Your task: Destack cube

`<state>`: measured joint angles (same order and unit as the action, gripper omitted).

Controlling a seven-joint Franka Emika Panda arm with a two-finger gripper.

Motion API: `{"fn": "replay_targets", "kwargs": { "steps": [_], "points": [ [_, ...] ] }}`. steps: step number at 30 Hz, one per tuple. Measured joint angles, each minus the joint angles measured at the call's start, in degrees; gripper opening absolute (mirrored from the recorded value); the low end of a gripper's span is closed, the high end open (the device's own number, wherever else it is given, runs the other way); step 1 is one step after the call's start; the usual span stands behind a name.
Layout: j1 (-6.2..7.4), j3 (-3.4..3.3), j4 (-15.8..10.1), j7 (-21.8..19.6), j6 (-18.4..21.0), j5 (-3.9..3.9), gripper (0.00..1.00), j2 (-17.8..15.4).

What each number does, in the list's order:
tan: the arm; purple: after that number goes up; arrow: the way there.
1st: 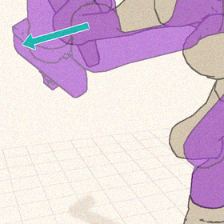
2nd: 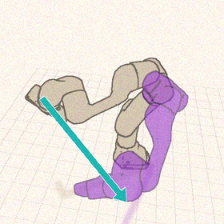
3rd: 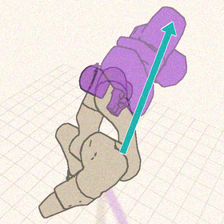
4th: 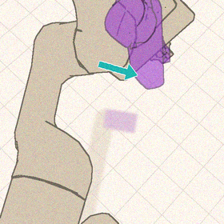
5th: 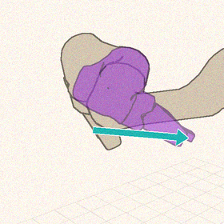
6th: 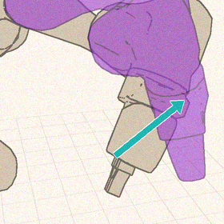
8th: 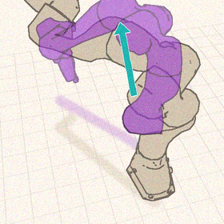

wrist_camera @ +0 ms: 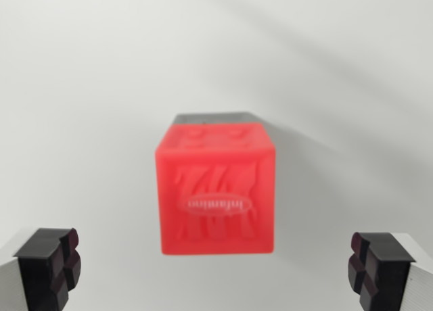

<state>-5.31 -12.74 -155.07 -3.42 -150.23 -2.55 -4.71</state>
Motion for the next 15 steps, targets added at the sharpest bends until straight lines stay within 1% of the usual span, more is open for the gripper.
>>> {"fn": "replay_targets", "kwargs": {
  "steps": [3,5,8,10,11,15],
  "points": [
    [-0.29,-0.73,-1.21,2.09,-1.67,0.14,1.00,0.50],
    [-0.30,-0.89,-1.41,2.71,-2.68,0.65,1.00,1.16],
    [-0.13,-0.86,-1.40,3.74,-5.25,1.97,1.00,3.94],
    [-0.01,-0.72,-1.35,4.51,-7.20,3.08,1.00,6.32],
    [0.01,-0.67,-1.35,4.72,-7.64,3.35,1.00,6.85],
    [0.03,-0.18,-1.22,6.21,-10.37,5.48,1.00,9.69]
  ]
}}
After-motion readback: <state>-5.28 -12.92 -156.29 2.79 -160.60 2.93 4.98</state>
